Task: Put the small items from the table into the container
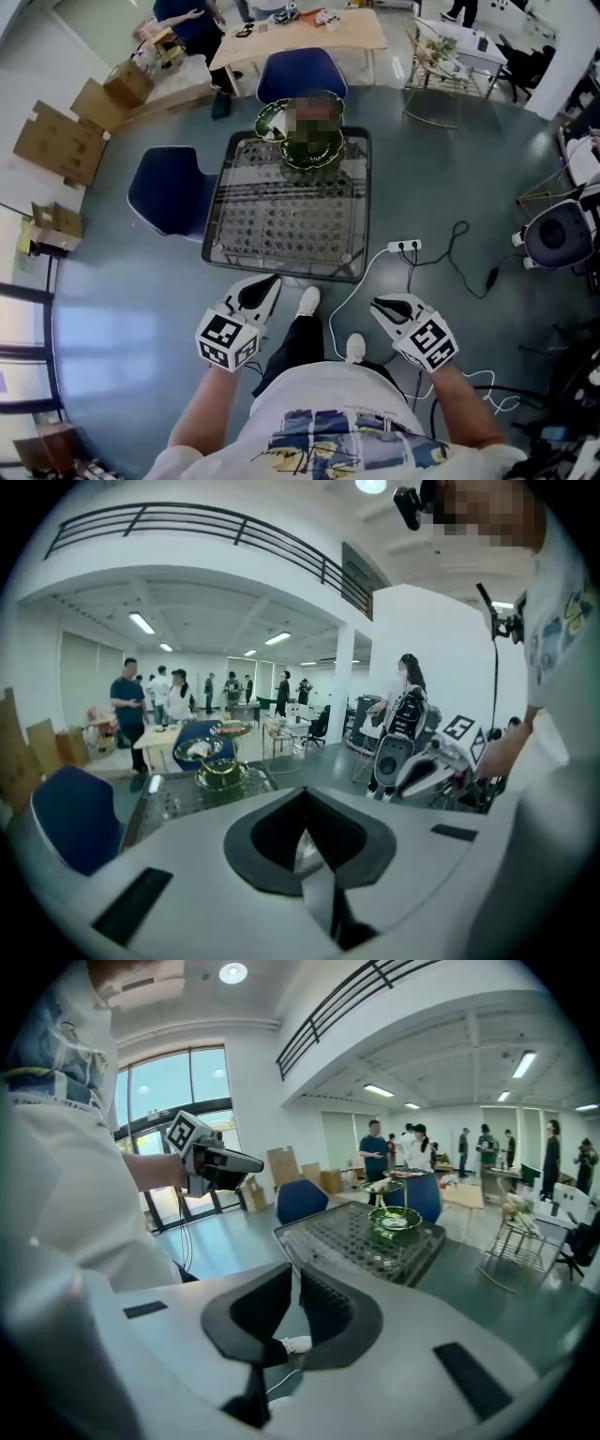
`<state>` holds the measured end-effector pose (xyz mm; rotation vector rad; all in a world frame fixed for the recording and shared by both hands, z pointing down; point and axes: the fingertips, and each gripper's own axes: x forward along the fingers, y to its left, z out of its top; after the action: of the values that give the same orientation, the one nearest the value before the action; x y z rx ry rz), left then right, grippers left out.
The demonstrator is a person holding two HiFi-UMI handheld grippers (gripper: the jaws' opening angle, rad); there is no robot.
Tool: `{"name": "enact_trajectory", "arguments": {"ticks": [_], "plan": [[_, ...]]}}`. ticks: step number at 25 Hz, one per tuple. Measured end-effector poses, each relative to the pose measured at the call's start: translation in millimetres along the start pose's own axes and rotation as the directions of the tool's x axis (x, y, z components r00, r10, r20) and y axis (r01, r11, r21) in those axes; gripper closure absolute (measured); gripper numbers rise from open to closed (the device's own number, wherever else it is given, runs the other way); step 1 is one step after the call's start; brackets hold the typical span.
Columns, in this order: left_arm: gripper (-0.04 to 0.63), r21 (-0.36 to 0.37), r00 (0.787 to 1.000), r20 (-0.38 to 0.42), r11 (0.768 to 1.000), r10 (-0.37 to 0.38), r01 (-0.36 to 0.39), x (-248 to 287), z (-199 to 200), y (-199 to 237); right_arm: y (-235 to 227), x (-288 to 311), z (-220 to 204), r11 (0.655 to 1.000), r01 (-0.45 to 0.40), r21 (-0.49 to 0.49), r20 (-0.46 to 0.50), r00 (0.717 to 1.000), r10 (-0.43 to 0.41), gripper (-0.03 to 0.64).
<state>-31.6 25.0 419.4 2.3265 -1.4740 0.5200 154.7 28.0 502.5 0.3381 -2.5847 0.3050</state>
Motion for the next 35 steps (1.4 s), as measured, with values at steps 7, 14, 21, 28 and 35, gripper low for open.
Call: {"name": "enact_trajectory", "arguments": {"ticks": [7,14,21,28,35], "plan": [[0.586,-0.091,0.993,-0.085,0.993,-0.083,0.075,-30.6,-57.8,-89.4,53.2,27.8,14.9,0.983,-0.175,-0.062,0.042,0.983,0.177,0.586],[0.586,-0.056,0.981,-0.046,0.981,-0.189,0.187,-40.4,-37.3,-115.4,88.2,32.8,33.7,0.976,-0.191,-0.109,-0.002,0.981,0.192,0.592],[0.586,-0.051,0.972,-0.006,0.971,-0.233,0.233,-73.0,-39.4,-114.5,141.7,50.8,53.6,0.973,-0.201,-0.113,-0.009,0.979,0.201,0.595],[0.586,-0.071,0.976,-0.003,0.974,-0.217,0.216,-120.9,-64.7,-83.5,185.8,69.7,60.0,0.976,-0.189,-0.110,-0.030,0.982,0.187,0.598],[0.586,-0.073,0.976,-0.004,0.974,-0.216,0.215,-155.4,-89.6,-65.7,218.5,86.7,70.1,0.974,-0.167,-0.151,-0.052,0.986,0.161,0.606]]}}
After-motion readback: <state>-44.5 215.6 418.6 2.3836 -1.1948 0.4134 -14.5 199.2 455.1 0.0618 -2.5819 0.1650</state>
